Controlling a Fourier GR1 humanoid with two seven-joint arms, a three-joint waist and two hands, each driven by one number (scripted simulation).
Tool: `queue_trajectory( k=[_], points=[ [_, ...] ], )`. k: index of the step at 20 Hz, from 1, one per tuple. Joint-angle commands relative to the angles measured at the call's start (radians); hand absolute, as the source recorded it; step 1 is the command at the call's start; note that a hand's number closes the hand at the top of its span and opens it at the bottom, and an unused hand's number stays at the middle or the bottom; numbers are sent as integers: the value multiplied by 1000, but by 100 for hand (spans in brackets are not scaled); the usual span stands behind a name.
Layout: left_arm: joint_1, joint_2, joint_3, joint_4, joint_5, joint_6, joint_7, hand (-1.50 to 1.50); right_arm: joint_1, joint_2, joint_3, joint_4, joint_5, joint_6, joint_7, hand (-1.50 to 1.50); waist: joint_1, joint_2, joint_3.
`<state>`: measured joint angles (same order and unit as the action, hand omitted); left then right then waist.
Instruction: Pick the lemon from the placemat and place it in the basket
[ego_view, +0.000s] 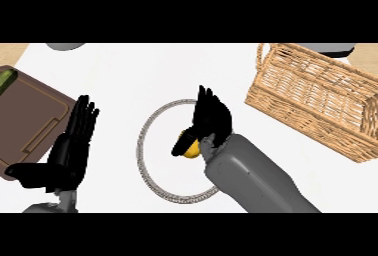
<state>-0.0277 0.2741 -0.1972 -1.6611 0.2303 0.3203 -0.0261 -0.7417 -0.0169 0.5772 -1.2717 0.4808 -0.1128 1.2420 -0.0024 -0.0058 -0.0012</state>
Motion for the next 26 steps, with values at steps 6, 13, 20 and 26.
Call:
queue_trajectory(
  k=[6, 13, 20, 26],
  points=[
    [-26, -7, 36, 11, 2, 0, 19, 0, 21, 16, -7, 47, 10, -35, 189, -150, 6, 4, 1],
    [30, -14, -3, -56, -30, -4, 20, 0, 57, 16, 28, 38, -24, -49, 208, -150, 14, 2, 1],
    [-20, -44, 23, 45, -19, -34, -19, 0, 56, 16, 15, 80, -36, -62, 159, -150, 5, 5, 0],
    [-51, -69, 15, 39, -36, -19, 17, 0, 125, 16, 97, 54, -40, -129, 134, -150, 1, 5, 1]
  ],
)
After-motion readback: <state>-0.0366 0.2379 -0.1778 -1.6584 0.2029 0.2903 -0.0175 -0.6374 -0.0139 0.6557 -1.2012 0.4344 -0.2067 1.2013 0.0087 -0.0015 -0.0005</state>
